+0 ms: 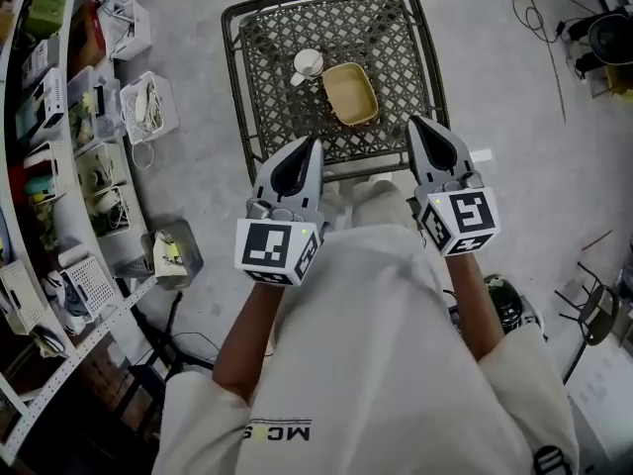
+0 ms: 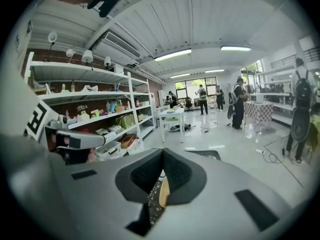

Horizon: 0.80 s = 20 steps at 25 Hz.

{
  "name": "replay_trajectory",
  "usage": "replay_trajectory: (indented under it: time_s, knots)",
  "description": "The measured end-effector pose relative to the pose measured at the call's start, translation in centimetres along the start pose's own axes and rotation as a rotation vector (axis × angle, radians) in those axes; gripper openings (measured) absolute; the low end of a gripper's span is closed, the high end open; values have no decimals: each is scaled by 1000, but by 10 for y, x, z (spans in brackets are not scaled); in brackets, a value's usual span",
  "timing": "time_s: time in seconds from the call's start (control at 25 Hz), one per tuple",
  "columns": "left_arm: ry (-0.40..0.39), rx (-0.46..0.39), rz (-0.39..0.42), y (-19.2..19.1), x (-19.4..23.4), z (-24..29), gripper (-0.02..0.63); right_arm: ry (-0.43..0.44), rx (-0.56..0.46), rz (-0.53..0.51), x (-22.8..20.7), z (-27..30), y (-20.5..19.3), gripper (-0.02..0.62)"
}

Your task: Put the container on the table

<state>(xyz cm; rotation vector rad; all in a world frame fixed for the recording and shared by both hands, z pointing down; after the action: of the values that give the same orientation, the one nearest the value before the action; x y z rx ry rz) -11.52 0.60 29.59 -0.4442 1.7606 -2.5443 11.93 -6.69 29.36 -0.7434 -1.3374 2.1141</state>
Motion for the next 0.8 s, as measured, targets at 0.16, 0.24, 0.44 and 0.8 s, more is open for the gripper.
replay_trajectory:
  time_s: [0.16,0.24,0.44,0.8]
  knots:
    - [-10,-34,10,11,0,-7,25,6,-20,-4,6,-17,9,18]
    - [-20,-52,13,16,-2,-11,25,12,-33,-16,11,-26,14,18]
    - [-35,-89,58,28,-6,-20,25,49,-50,-83,21,-48,27,18]
    - [-7,-128,68,38,4,-27,25,122,-66,-156,39,-61,37,17]
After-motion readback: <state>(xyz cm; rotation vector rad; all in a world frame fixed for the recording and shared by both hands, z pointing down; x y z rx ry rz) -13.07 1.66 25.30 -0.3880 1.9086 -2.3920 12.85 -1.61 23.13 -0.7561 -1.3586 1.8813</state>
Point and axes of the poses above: the fingertips, and each gripper's own axes: z forward along the fingers, x to its left, y out of its top, the point moved 10 cm from there along -z, backward along the fingers, and after that the axes turned 6 degrees about y, right-handed, at the moved point
